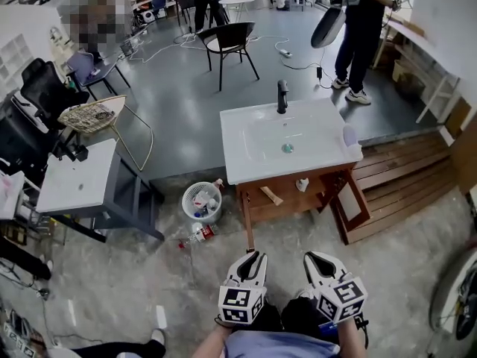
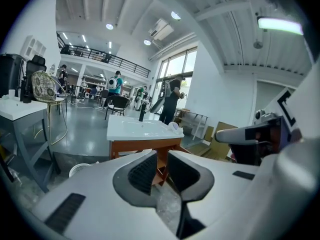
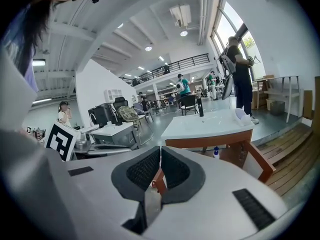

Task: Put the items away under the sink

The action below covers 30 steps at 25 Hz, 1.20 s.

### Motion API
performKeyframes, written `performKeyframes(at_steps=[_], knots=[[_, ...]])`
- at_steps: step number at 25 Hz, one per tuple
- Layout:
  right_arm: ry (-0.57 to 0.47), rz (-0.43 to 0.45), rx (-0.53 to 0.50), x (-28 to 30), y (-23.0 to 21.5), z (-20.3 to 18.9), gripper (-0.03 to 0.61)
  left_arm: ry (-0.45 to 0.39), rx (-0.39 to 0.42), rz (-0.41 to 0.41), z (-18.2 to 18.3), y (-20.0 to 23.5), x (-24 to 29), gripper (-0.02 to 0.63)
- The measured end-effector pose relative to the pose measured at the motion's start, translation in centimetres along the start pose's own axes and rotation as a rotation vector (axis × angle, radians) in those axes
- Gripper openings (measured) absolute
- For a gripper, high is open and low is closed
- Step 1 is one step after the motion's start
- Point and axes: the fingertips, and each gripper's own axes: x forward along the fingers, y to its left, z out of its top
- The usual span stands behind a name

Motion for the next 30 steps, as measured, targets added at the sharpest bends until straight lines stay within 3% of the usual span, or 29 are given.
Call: performKeyframes(at_steps=[11,23,30], knots=[[0.014,0.077,-0.101,-3.7,1.2,0.4,0.021,-0.028,-0.019,0.075,-0.4,-3.3,-5.2,0.064],[-0.001,0.176,-0.140,-12.5,1.5,-3.2,0.021,-0.062,-0.031,0.152,-2.4,-11.7,-10.3,0.061],[-0.036,0.204,-0.166,-16.8,2.6,-4.0,0.021,-0.082,0.006,0.160,-3.1,-15.5,-12.9,0.061]])
